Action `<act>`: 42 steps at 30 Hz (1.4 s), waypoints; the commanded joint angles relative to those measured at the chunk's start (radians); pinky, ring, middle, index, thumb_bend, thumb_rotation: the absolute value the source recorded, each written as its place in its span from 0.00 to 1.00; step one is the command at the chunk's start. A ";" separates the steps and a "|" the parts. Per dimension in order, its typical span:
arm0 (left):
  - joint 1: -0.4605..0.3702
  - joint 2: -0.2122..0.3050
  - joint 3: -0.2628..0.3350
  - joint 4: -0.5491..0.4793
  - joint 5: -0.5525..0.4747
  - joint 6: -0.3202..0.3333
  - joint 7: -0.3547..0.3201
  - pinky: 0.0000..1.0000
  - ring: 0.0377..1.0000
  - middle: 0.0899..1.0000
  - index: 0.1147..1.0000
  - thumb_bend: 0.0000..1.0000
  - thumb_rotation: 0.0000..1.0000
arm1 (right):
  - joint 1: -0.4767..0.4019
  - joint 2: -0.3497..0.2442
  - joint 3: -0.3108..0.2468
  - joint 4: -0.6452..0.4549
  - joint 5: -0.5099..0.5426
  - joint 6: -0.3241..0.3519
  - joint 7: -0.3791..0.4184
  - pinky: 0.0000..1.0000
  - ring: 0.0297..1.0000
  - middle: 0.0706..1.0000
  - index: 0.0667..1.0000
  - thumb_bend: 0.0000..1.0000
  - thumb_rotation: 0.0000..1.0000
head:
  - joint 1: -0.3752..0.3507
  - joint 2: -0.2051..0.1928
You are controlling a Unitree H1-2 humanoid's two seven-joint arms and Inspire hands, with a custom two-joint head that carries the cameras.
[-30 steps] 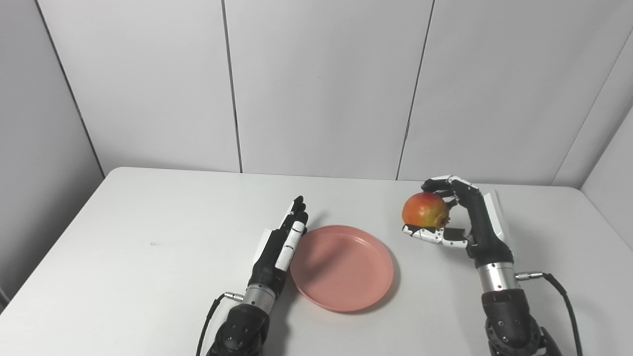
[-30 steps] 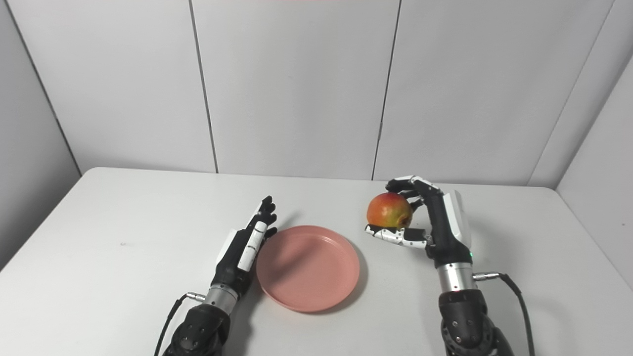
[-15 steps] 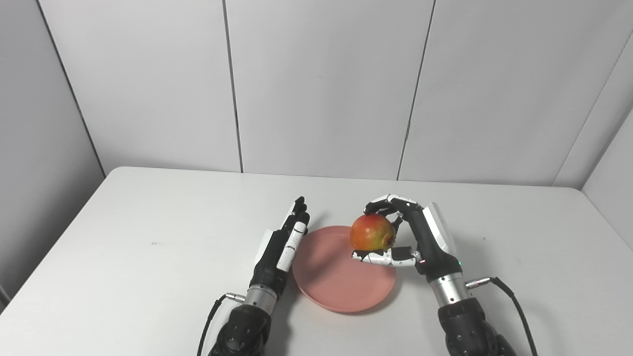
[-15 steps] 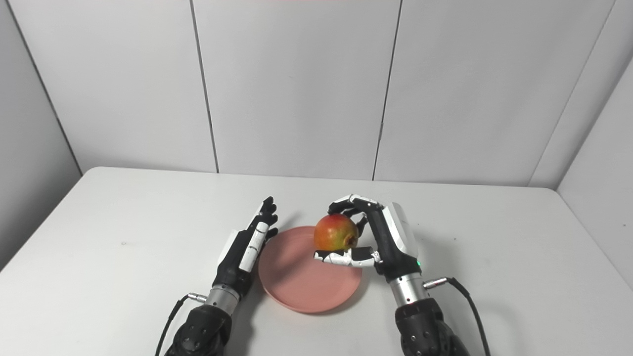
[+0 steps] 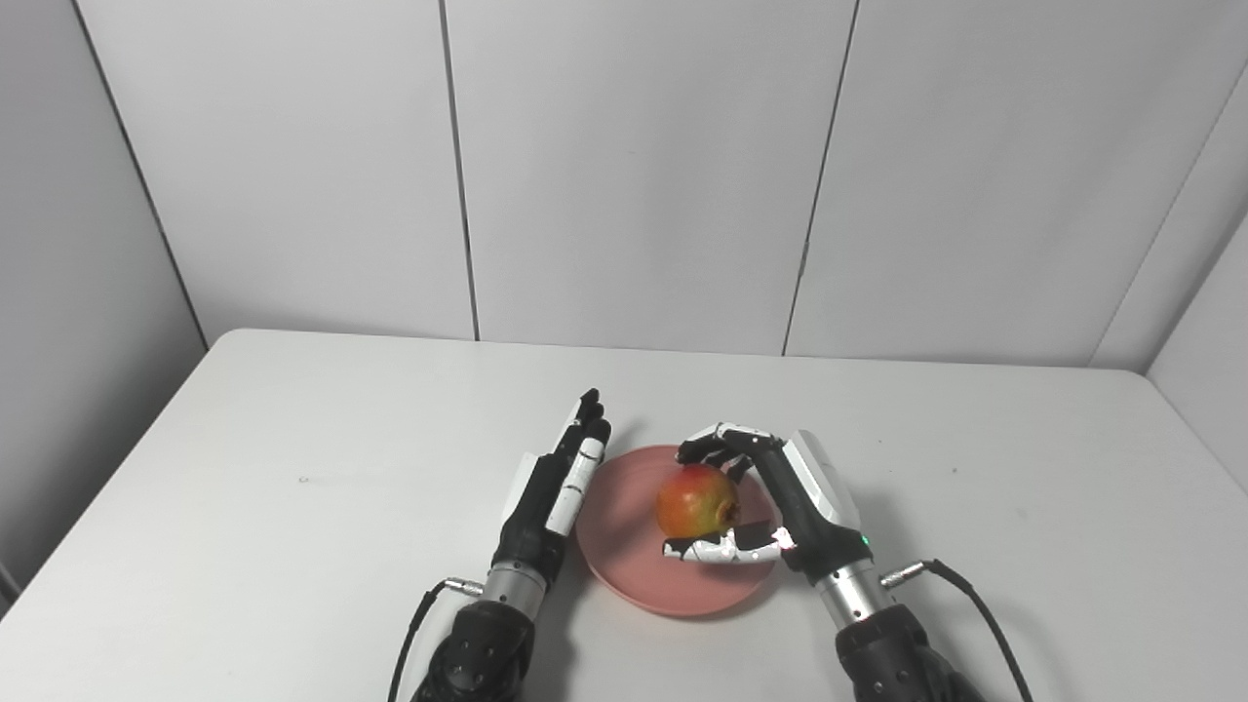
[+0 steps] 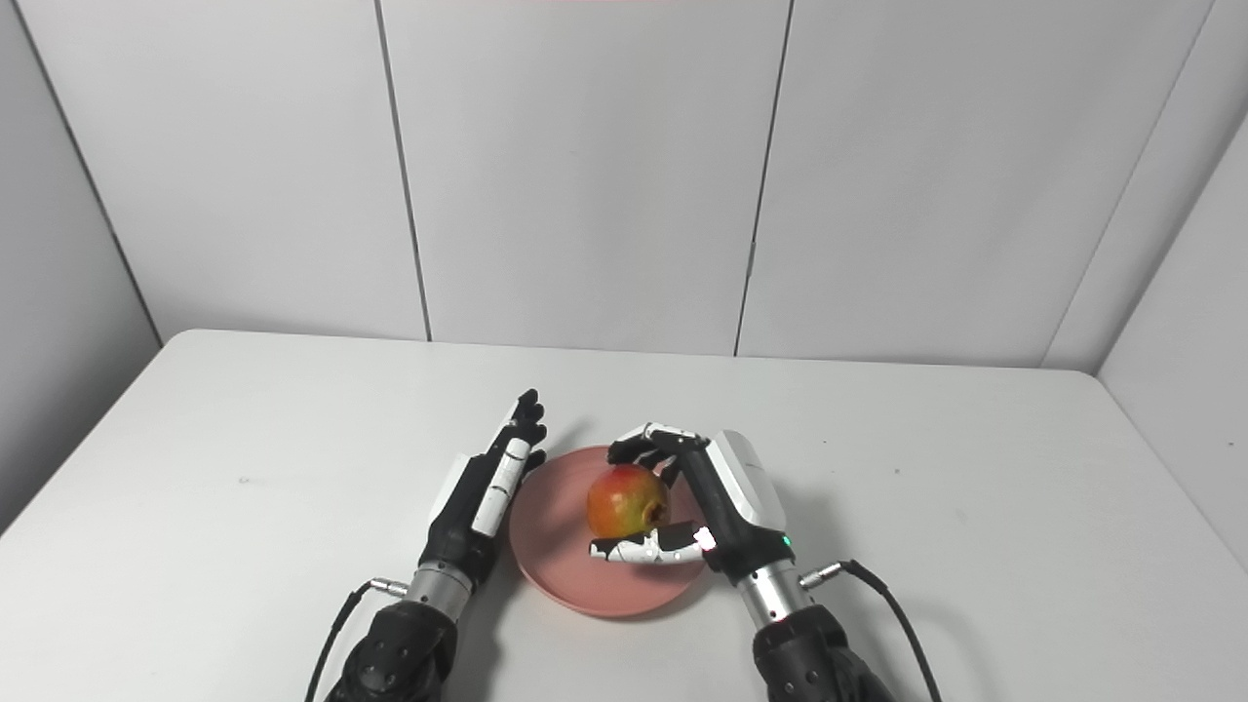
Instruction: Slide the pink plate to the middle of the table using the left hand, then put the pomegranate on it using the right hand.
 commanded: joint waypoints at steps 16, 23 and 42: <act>0.006 0.007 -0.002 -0.021 0.007 0.003 0.003 0.95 0.98 1.00 0.98 0.55 1.00 | -0.042 -0.028 0.020 0.012 -0.132 -0.098 -0.070 0.64 0.64 0.57 0.46 0.51 0.09 | -0.007 0.008; 0.008 0.006 -0.002 -0.028 0.003 0.011 0.000 0.96 0.99 1.00 0.99 0.56 1.00 | -0.029 -0.042 0.027 -0.040 -0.120 -0.084 -0.022 0.76 0.83 0.83 0.68 0.58 0.45 | -0.004 0.012; 0.019 0.031 0.015 -0.056 -0.015 0.025 -0.012 0.93 0.97 1.00 0.98 0.56 1.00 | 0.022 -0.011 -0.079 -0.087 0.220 -0.084 0.076 0.98 1.00 1.00 1.00 0.64 0.91 | -0.029 0.030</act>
